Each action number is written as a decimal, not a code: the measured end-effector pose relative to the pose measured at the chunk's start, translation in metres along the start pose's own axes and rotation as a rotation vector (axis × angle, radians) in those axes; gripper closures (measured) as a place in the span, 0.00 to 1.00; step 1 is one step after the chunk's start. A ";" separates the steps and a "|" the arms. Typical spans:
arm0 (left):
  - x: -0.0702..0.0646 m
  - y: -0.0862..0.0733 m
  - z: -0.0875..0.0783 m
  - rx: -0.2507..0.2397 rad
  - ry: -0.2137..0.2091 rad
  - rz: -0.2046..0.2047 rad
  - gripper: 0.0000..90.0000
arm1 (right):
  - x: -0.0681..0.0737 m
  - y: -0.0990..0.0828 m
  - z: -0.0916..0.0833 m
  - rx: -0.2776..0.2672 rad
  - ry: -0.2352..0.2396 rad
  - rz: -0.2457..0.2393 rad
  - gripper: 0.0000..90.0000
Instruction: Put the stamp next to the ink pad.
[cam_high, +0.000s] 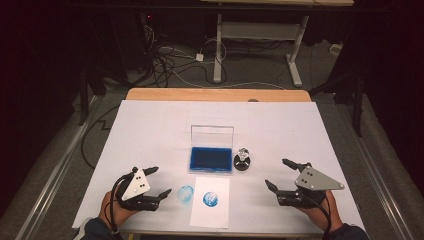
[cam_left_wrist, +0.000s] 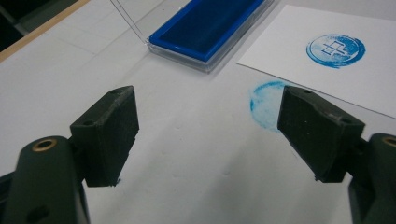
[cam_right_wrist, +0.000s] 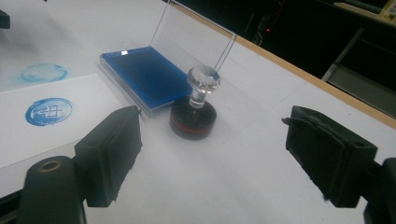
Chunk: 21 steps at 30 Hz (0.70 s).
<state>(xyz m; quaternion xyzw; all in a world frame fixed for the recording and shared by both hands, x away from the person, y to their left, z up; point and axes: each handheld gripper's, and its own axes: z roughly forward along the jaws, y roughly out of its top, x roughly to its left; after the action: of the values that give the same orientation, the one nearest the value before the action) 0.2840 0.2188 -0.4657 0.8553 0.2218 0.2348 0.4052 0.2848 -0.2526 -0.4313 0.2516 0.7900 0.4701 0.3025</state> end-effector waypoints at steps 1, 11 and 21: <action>0.000 0.000 0.000 -0.002 -0.001 -0.001 0.22 | 0.001 -0.002 -0.001 -0.008 -0.005 0.001 0.20; -0.003 0.001 -0.001 0.000 -0.001 0.005 0.22 | 0.015 -0.031 -0.006 0.024 -0.006 -0.019 0.21; -0.004 0.002 -0.002 -0.002 0.002 0.008 0.22 | 0.024 -0.035 -0.007 0.021 0.017 -0.048 0.21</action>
<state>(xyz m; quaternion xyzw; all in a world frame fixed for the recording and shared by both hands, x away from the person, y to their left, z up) 0.2796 0.2169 -0.4639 0.8556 0.2186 0.2377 0.4046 0.2596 -0.2555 -0.4658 0.2318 0.8032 0.4567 0.3043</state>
